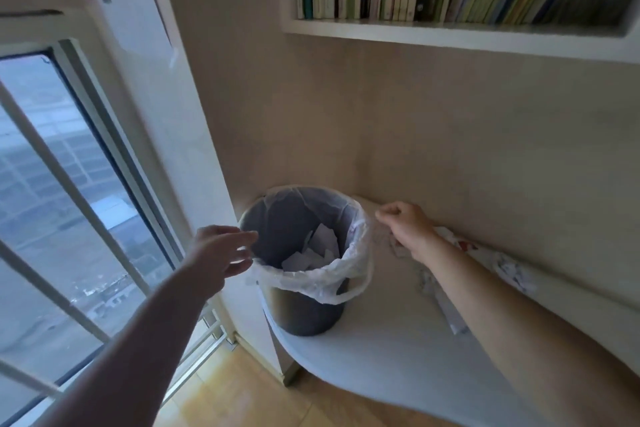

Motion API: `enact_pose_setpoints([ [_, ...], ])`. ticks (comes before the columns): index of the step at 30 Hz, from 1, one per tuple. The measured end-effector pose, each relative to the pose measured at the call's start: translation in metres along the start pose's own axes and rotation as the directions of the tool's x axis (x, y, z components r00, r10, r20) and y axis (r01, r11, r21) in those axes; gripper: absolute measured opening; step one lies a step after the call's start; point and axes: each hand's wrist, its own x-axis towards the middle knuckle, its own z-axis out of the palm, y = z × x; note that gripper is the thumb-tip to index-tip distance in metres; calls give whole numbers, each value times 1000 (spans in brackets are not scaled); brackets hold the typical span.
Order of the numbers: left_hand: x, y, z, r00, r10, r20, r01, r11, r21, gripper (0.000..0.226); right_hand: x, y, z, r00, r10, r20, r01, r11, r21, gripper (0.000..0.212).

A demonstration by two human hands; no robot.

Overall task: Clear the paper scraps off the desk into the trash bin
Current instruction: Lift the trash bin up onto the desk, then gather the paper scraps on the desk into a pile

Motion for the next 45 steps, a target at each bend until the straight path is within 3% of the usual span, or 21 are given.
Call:
enact_pose_setpoints([
  [4,-24,7,35,989,21,144,-13,998,-57,20,-32,23,-35,994,57,-91,-60,998,-29,10],
  [8,-50,6,90,935,14,355,18,996,-86,18,-62,58,-79,980,107,-168,-115,993,-38,21],
  [13,-70,-17,171,851,-4,525,11,1000,-10,15,-83,107,-131,955,206,-213,-238,961,-141,20],
  [15,-72,-39,203,839,-28,544,4,999,46,28,-86,132,-148,935,290,-205,-336,907,-252,35],
  [17,-66,-70,234,842,-48,537,-65,980,190,39,-83,160,-163,912,356,-203,-405,858,-317,63],
  [20,-42,-115,278,882,-15,470,-192,901,389,48,-64,202,-183,896,382,-227,-435,855,-283,75],
  [23,-2,-140,324,914,31,404,-275,780,563,53,-27,240,-198,907,393,-153,-419,801,-427,108],
  [27,80,-152,379,969,39,243,-190,749,635,55,47,277,-199,920,381,-89,-375,793,-480,131],
  [29,121,-155,395,978,87,192,-204,623,755,59,79,294,-192,921,381,-75,-373,814,-446,142],
  [32,173,-155,410,977,160,141,-202,479,855,61,116,312,-174,941,338,-23,-302,806,-509,136],
  [36,229,-157,413,968,234,89,-179,396,901,63,147,327,-138,967,252,41,-160,724,-671,122],
  [39,267,-160,408,953,288,99,-203,357,912,65,163,325,-119,972,210,102,-83,720,-688,116],
  [45,311,-167,402,967,173,185,-228,274,934,66,176,315,-106,975,131,177,33,709,-705,103],
])
